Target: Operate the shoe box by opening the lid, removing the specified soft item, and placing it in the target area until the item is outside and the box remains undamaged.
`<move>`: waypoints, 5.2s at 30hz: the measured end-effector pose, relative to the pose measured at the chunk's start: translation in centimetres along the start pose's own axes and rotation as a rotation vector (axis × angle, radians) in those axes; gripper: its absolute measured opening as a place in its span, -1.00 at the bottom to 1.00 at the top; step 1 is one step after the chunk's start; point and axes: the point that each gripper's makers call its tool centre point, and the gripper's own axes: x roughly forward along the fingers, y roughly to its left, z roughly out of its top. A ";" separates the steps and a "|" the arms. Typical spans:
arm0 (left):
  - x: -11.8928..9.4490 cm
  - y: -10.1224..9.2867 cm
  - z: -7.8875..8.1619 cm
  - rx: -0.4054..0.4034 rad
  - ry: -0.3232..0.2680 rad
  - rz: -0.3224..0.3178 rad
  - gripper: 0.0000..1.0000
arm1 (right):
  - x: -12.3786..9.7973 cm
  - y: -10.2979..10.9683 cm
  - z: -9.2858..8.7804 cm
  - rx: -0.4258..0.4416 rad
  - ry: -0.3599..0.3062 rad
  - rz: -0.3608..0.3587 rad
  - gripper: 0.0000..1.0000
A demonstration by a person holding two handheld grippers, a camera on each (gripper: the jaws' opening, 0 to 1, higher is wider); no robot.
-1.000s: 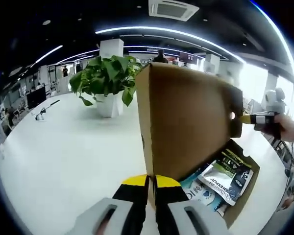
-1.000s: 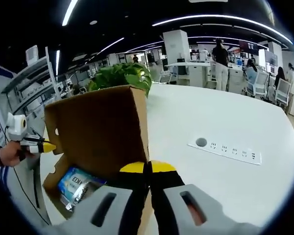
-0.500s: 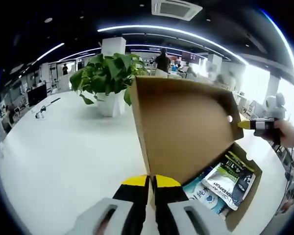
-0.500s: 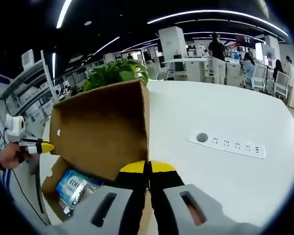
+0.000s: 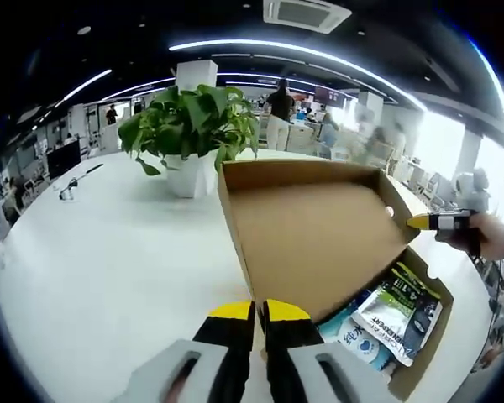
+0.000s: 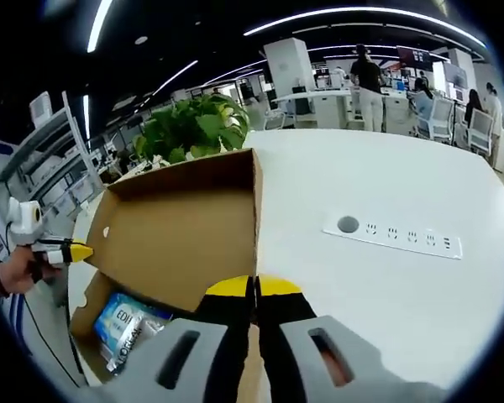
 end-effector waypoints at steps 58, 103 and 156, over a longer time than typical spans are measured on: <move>-4.4 -1.4 -2.0 -0.084 -0.040 -0.060 -0.67 | -7.3 0.6 -4.8 0.037 0.052 0.020 -0.78; -3.6 -13.3 -6.8 0.015 0.081 -0.315 -0.62 | -15.5 1.7 -13.4 0.130 0.005 0.014 -0.66; -1.1 -13.7 -10.4 -0.149 0.282 -0.377 -0.97 | -9.7 7.9 -10.5 -0.013 0.099 0.142 -0.71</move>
